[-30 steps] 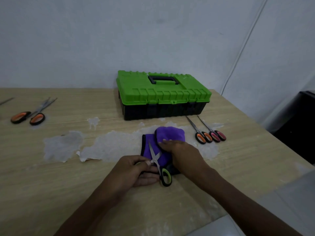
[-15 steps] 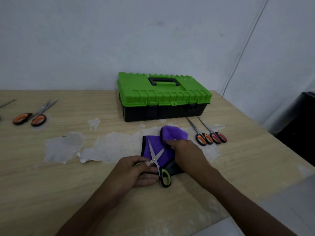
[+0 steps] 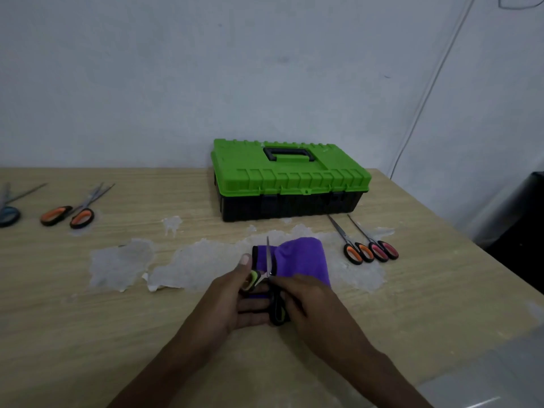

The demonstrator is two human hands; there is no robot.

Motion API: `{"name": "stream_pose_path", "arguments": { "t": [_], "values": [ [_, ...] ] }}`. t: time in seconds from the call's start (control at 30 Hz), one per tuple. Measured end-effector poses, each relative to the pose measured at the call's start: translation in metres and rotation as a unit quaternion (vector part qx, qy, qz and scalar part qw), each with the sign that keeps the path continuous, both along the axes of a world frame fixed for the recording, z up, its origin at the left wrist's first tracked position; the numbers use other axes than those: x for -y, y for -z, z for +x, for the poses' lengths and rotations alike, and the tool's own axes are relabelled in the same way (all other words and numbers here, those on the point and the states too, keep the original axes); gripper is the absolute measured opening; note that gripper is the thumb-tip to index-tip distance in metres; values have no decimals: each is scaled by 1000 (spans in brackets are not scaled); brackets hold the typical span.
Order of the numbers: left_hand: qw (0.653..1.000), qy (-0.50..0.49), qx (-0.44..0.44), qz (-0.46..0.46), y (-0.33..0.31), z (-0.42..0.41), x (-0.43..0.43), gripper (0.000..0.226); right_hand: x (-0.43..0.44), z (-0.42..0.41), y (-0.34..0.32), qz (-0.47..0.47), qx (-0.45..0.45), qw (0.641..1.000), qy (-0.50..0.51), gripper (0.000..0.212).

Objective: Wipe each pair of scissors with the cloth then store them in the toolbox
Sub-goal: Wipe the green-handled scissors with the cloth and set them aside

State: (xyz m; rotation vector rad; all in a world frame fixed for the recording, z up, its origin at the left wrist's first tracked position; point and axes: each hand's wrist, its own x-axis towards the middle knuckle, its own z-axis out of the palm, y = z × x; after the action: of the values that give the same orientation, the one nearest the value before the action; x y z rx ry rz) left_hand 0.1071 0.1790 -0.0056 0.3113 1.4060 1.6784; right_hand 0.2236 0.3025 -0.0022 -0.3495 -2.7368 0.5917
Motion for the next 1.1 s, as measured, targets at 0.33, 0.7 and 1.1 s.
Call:
{"name": "stream_pose_path", "arguments": {
  "t": [0.33, 0.7, 1.1],
  "values": [
    [997, 62, 56, 7, -8, -2, -1, 42, -2, 6, -10, -168, -62, 982, 54, 35],
    [996, 61, 64, -26, -18, 1, -9, 16, -37, 17, -22, -208, -157, 957, 127, 28],
    [994, 63, -59, -71, -18, 0, -8, 19, -78, 15, -57, -411, -271, 860, 137, 21]
  ]
}}
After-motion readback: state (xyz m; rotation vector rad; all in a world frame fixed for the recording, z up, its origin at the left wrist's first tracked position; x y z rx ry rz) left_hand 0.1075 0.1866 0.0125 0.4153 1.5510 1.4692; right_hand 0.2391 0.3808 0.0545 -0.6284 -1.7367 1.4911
